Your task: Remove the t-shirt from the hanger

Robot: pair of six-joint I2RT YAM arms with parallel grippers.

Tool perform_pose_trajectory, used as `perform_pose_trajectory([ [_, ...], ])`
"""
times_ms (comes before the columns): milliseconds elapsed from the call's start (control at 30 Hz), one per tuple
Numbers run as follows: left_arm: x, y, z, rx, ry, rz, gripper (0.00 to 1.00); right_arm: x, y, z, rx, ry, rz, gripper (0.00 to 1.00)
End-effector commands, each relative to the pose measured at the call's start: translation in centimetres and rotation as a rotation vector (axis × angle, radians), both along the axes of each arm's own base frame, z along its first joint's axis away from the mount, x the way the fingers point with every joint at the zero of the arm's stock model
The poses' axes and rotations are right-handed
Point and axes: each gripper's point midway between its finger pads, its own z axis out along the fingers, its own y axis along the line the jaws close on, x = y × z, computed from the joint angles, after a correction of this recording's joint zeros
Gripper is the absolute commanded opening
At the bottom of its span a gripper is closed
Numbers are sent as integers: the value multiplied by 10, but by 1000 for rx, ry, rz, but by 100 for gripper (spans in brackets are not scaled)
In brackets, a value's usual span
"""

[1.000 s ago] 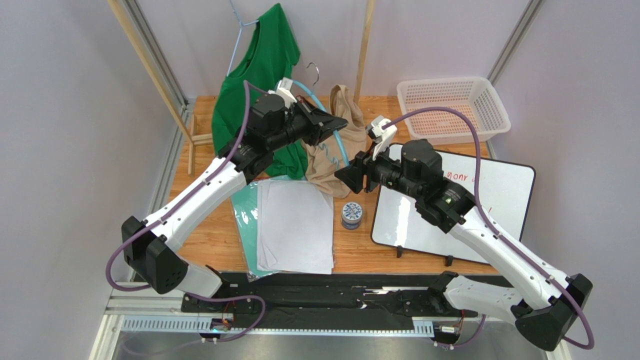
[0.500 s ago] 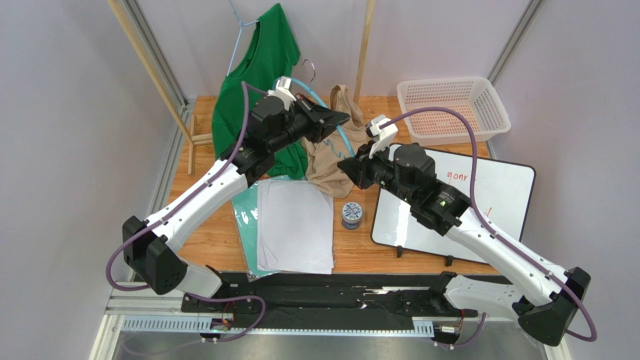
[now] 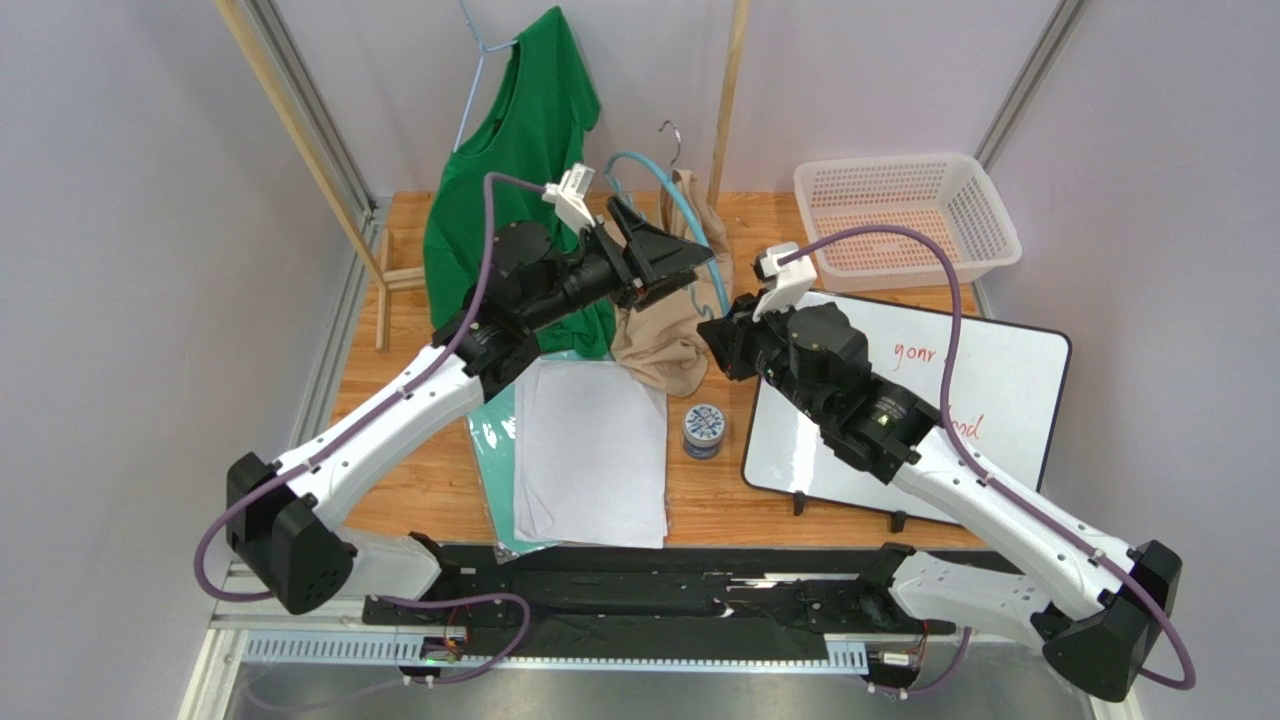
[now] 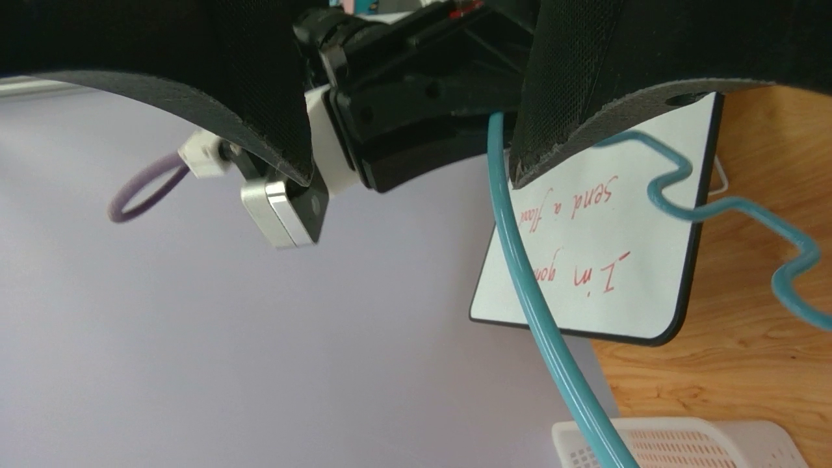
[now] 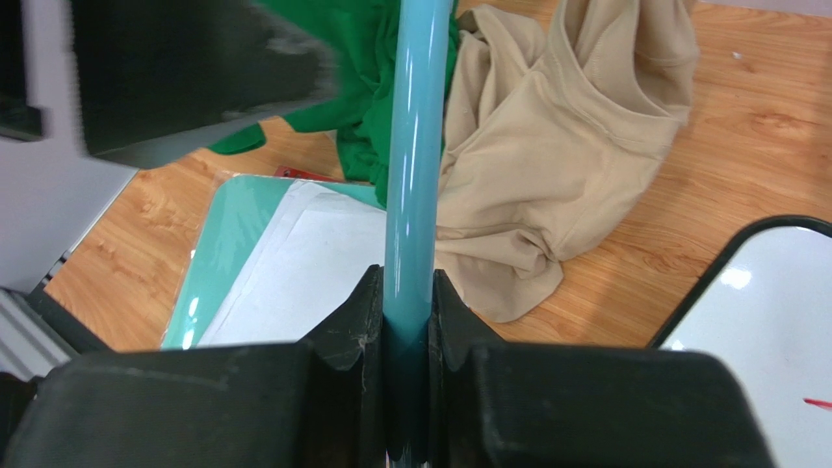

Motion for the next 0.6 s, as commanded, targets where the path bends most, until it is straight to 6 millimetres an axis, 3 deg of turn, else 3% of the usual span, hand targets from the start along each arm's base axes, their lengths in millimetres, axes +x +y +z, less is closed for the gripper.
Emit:
perform_pose_trajectory([
  [0, -24, 24, 24, 46, -194, 21, 77, 11, -15, 36, 133, -76, -114, 0],
  [200, -34, 82, -1, 296, -285, 210, 73, 17, -5, 54, 252, -55, -69, 0],
  [300, -48, 112, -13, 391, -308, 267, 73, 24, -1, 69, 328, -53, -50, 0],
  [333, -57, 123, -8, 390, -327, 284, 73, 25, 2, 75, 356, -52, -26, 0],
  [400, -62, 136, -23, 447, -309, 306, 73, 34, 0, 92, 446, -64, -30, 0],
  [567, -84, 169, -33, 467, -315, 366, 73, 52, 1, 141, 589, -157, -24, 0],
])
